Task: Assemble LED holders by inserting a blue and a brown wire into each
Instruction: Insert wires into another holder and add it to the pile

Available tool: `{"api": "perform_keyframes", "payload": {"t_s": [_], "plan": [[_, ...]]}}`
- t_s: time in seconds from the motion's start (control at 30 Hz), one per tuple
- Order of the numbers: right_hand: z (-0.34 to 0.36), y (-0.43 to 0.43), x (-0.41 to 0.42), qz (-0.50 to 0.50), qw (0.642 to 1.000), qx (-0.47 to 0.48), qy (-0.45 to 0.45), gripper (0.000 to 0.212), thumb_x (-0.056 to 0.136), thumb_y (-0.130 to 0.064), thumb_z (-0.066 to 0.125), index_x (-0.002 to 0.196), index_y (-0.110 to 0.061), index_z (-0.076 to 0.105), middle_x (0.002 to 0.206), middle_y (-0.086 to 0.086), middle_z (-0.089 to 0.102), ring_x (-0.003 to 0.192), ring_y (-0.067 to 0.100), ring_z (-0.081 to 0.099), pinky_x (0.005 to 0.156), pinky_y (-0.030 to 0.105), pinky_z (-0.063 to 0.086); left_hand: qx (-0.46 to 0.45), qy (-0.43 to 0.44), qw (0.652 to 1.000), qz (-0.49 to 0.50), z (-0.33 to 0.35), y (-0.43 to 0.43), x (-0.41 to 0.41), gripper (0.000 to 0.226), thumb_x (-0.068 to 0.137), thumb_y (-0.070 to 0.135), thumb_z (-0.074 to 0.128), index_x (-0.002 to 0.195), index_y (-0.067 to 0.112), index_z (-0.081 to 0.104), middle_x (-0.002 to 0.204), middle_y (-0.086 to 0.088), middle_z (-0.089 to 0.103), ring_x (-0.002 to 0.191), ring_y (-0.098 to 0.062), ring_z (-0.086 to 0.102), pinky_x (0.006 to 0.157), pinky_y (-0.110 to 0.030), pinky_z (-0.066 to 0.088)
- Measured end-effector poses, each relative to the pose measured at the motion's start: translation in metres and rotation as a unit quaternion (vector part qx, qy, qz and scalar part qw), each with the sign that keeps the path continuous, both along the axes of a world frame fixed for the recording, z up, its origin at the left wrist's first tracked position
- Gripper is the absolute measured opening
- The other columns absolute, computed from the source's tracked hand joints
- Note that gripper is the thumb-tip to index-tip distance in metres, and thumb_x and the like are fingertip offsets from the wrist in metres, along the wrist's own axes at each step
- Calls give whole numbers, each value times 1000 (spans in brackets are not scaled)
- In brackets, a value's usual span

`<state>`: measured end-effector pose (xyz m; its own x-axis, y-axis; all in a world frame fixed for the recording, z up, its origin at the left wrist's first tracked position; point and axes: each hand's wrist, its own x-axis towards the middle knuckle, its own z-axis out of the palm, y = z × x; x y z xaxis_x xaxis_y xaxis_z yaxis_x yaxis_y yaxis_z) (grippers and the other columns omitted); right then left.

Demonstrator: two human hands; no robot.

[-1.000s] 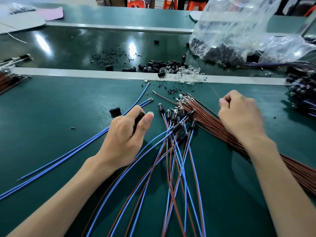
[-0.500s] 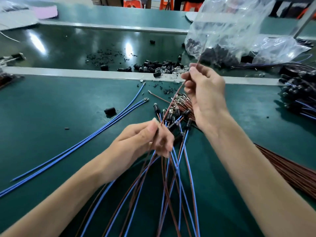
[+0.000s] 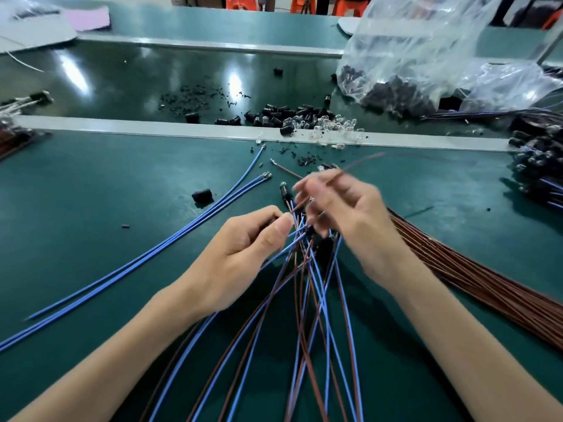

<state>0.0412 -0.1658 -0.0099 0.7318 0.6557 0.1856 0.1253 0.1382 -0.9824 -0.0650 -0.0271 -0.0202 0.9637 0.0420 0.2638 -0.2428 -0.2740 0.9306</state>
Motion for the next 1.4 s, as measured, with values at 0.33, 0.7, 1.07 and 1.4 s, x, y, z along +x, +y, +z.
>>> {"api": "perform_keyframes", "payload": {"t_s": [0.33, 0.7, 1.07, 1.4], "plan": [[3, -5, 5, -86, 986, 140, 30, 12, 95, -19, 48, 87, -10, 46, 77, 5, 72, 66, 19, 70, 61, 20, 54, 98, -2, 988, 117, -7, 12, 5, 41, 98, 39, 33, 79, 3, 40, 68, -10, 38, 64, -27, 36, 61, -45, 35], [-2, -2, -5, -120, 988, 85, -45, 14, 90, 4, 58, 88, -10, 56, 75, -1, 68, 67, 10, 67, 67, 17, 52, 171, -22, 973, 152, -8, 11, 12, 35, 88, 30, 51, 111, 8, 66, 88, 1, 51, 75, -24, 49, 65, -31, 42], [-7, 1, -8, -109, 989, 61, -85, 19, 87, 2, 63, 84, -16, 60, 75, -2, 69, 66, 9, 68, 67, 17, 53, 192, -50, 972, 123, -11, 9, 13, 35, 83, 29, 60, 111, 10, 68, 80, 2, 52, 62, -13, 44, 58, -25, 39], [-6, 1, -9, -124, 982, 33, -138, 20, 87, -3, 65, 84, -22, 59, 76, -2, 68, 66, 8, 68, 68, 20, 53, 99, -42, 977, 186, -10, 10, 11, 28, 64, 41, 73, 88, 34, 59, 77, 0, 67, 66, -14, 57, 59, -13, 43]]}}
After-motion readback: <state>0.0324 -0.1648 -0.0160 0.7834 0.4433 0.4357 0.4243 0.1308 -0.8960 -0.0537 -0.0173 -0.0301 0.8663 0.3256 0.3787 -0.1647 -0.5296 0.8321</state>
